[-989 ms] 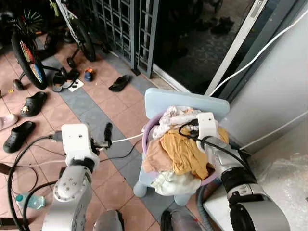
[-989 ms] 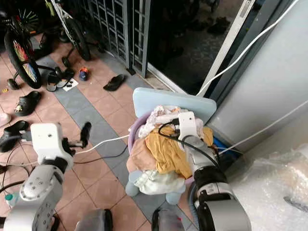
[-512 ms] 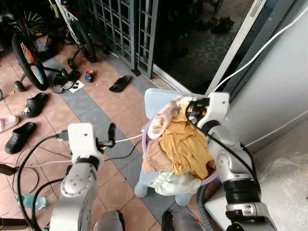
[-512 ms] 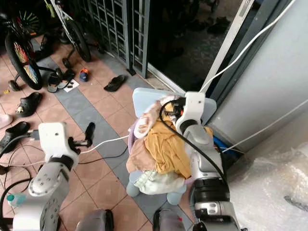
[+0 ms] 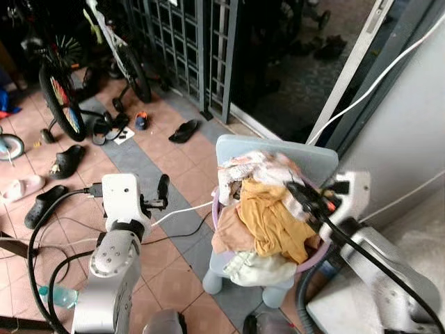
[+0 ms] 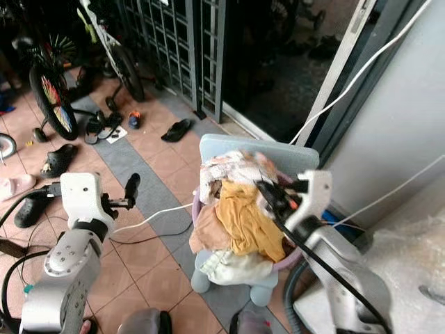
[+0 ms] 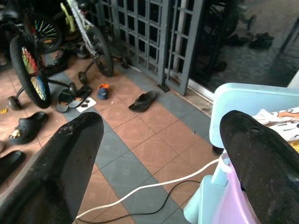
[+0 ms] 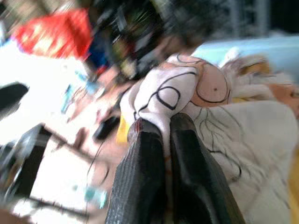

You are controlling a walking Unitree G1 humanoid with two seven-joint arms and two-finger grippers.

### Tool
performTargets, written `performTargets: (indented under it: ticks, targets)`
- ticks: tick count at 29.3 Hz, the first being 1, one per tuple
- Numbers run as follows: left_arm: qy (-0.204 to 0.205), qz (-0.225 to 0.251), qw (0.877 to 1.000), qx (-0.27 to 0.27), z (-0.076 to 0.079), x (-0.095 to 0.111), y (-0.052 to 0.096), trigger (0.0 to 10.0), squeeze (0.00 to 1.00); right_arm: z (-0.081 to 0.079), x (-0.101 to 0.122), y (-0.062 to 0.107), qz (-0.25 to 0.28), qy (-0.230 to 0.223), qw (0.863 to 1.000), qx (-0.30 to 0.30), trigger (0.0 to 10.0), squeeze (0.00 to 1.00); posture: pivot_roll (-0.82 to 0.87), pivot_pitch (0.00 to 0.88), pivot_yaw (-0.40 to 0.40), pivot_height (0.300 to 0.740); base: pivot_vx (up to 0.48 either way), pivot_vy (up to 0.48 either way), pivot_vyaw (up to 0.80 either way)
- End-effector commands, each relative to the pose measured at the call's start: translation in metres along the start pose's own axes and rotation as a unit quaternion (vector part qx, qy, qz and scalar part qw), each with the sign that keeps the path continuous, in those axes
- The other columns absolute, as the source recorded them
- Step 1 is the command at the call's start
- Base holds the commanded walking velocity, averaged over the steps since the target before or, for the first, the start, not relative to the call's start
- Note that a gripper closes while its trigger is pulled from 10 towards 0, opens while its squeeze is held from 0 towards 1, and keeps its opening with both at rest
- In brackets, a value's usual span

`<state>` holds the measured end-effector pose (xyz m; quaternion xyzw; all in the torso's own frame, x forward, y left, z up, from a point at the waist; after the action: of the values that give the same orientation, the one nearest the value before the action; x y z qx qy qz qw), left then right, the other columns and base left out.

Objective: Clothes washing

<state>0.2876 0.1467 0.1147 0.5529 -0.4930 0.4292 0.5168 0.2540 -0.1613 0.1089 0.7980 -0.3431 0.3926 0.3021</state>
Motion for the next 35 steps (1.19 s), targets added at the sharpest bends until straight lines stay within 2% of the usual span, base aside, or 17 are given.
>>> performTargets:
  ticks: [1, 2, 4, 7, 10, 11, 13, 14, 15, 16, 17, 23, 26, 29, 32, 34, 35]
  targets:
    - [-0.005, -0.004, 1.0, -0.007, 0.002, -0.003, -0.001, 10.0, 0.0, -0.017, -0.01, 0.008, -0.043, 0.023, 0.997, 0.061, 0.0, 0.0, -0.01, 0.015, 0.02, 0.74, 0.0, 0.0, 0.0]
    - [-0.007, -0.005, 1.0, -0.012, 0.004, -0.003, -0.003, 10.0, 0.0, -0.018, -0.025, 0.018, -0.093, 0.048, 0.991, 0.08, 0.0, 0.0, -0.01, 0.015, 0.022, 0.74, 0.0, 0.0, 0.0]
    - [-0.008, -0.006, 1.0, -0.015, 0.005, -0.003, -0.004, 10.0, 0.0, -0.017, -0.037, 0.023, -0.135, 0.072, 0.984, 0.091, 0.0, 0.0, -0.01, 0.015, 0.024, 0.74, 0.0, 0.0, 0.0]
    - [-0.013, -0.009, 1.0, -0.02, 0.007, -0.004, -0.005, 10.0, 0.0, -0.012, -0.062, 0.029, -0.224, 0.148, 0.956, 0.114, 0.0, 0.0, 0.0, 0.013, 0.027, 0.74, 0.0, 0.0, 0.0]
    - [-0.014, -0.01, 1.0, -0.02, 0.007, -0.004, -0.004, 10.0, 0.0, -0.011, -0.065, 0.029, -0.236, 0.159, 0.952, 0.114, 0.0, 0.0, 0.0, 0.013, 0.026, 0.74, 0.0, 0.0, 0.0]
    - [-0.018, -0.017, 0.999, -0.022, 0.007, -0.007, -0.003, 10.0, 0.0, -0.003, -0.067, 0.019, -0.247, 0.193, 0.945, 0.094, 0.0, 0.0, 0.01, 0.015, 0.024, 0.74, 0.0, 0.0, 0.0]
    - [-0.022, -0.023, 0.999, -0.023, 0.007, -0.01, -0.002, 10.0, 0.0, 0.009, -0.068, 0.008, -0.259, 0.244, 0.932, 0.063, 9.7, 0.0, 0.01, 0.017, 0.021, 0.74, 0.0, 0.0, 0.0]
    - [-0.022, -0.023, 0.999, -0.023, 0.007, -0.01, -0.002, 10.0, 0.0, 0.009, -0.068, 0.008, -0.259, 0.244, 0.932, 0.063, 9.7, 0.0, 0.01, 0.017, 0.021, 0.74, 0.0, 0.0, 0.0]
    - [-0.023, -0.025, 0.999, -0.024, 0.008, -0.011, -0.001, 10.0, 0.0, 0.012, -0.07, 0.005, -0.267, 0.266, 0.924, 0.062, 8.0, 0.94, 0.02, 0.017, 0.017, 0.74, 0.0, 0.0, 0.0]
    - [-0.023, -0.025, 0.999, -0.024, 0.008, -0.011, -0.001, 10.0, 0.0, 0.012, -0.07, 0.005, -0.267, 0.266, 0.924, 0.062, 8.0, 0.94, 0.02, 0.017, 0.017, 0.74, 0.0, 0.0, 0.0]
    - [-0.025, -0.028, 0.999, -0.025, 0.008, -0.012, -0.001, 10.0, 0.0, 0.01, -0.07, 0.0, -0.266, 0.287, 0.918, 0.069, 10.0, 1.0, 0.02, 0.017, 0.017, 0.74, 0.0, 0.0, 0.0]
    - [-0.034, -0.036, 0.998, -0.03, 0.009, -0.016, 0.001, 10.0, 0.0, 0.002, -0.061, -0.018, -0.231, 0.32, 0.916, 0.075, 10.0, 1.0, 0.02, 0.018, 0.014, 0.74, 0.0, 0.0, 0.0]
    - [-0.04, -0.038, 0.998, -0.037, 0.011, -0.017, 0.001, 10.0, 0.0, -0.026, -0.054, -0.017, -0.213, 0.291, 0.918, 0.162, 10.0, 1.0, 0.02, 0.015, 0.02, 0.74, 0.0, 0.0, 0.0]
    - [-0.044, -0.035, 0.998, -0.042, 0.012, -0.016, -0.001, 10.0, 0.0, -0.04, -0.05, -0.013, -0.211, 0.266, 0.918, 0.206, 10.0, 1.0, 0.02, 0.014, 0.023, 0.74, 0.0, 0.0, 0.0]
    - [-0.046, -0.034, 0.997, -0.044, 0.013, -0.015, -0.001, 10.0, 0.0, -0.042, -0.047, -0.012, -0.216, 0.263, 0.914, 0.22, 10.0, 1.0, 0.02, 0.011, 0.025, 0.74, 0.0, 0.0, 0.0]
    - [-0.047, -0.033, 0.997, -0.045, 0.013, -0.015, -0.001, 10.0, 0.0, -0.036, -0.043, -0.014, -0.214, 0.287, 0.908, 0.217, 10.0, 1.0, 0.02, 0.008, 0.026, 0.74, 0.0, 0.0, 0.0]
    - [-0.047, -0.033, 0.997, -0.046, 0.013, -0.015, -0.001, 10.0, 0.0, -0.031, -0.038, -0.021, -0.201, 0.292, 0.914, 0.199, 10.0, 1.0, 0.02, 0.009, 0.026, 0.74, 0.0, 0.0, 0.0]
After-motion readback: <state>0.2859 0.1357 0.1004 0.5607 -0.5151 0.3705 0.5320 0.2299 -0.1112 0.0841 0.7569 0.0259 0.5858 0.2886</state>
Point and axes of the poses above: a point about 5 cm out from each wrist's last joint towards the gripper, its own y axis pointing back from the gripper into the wrist, its own x axis along the axis of the wrist's last joint, z = x × y, the point moved 5 cm from there along -y, pointing out of the wrist towards the gripper, and after that the axes turned 7 degrees about -y, right-handed, at the moved point
